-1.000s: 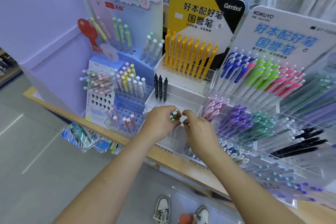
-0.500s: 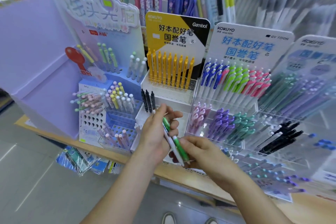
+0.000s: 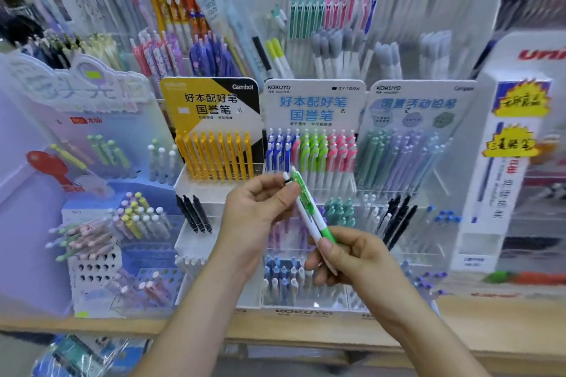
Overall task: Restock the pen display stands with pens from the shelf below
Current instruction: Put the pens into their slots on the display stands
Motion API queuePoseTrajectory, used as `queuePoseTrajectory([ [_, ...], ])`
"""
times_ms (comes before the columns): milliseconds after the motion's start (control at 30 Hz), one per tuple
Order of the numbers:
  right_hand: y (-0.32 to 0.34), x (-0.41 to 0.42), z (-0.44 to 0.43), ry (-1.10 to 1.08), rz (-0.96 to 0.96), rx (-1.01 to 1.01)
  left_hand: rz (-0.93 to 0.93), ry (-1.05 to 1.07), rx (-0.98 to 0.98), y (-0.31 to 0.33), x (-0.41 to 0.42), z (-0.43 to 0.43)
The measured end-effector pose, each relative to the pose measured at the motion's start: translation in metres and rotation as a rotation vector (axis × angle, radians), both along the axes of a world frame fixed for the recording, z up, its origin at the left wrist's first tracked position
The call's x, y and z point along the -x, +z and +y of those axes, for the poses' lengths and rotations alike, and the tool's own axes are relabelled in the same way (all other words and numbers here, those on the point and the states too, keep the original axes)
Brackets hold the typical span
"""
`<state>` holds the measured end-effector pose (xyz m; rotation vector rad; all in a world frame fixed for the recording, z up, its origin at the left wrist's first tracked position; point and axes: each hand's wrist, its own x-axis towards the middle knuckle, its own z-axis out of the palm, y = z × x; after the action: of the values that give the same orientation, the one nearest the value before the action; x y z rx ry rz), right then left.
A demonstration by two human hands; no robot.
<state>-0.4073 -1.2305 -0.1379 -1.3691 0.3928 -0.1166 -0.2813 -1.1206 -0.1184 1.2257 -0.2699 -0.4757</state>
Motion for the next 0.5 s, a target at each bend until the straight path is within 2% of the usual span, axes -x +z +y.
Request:
queuePoseTrajectory([
  [233,0.011,0.040,-0.045,-0.053,-0.076,-0.247,0.002,-0.194,0.084,0.018,0.028,-0.052],
  [300,0.010,0.049,-0.060,-0.111,-0.086,-0.191,-0.015,-0.266,0.107,0.023,0.038,-0.066],
  [367,0.009,0.060,-0.076,-0.186,-0.109,-0.086,-0.090,-0.285,0.051,0.028,0.050,-0.086],
  [500,0.008,0.090,-0.118,-0.289,-0.124,0.043,-0.277,-0.188,-0.106,0.035,0.080,-0.135],
])
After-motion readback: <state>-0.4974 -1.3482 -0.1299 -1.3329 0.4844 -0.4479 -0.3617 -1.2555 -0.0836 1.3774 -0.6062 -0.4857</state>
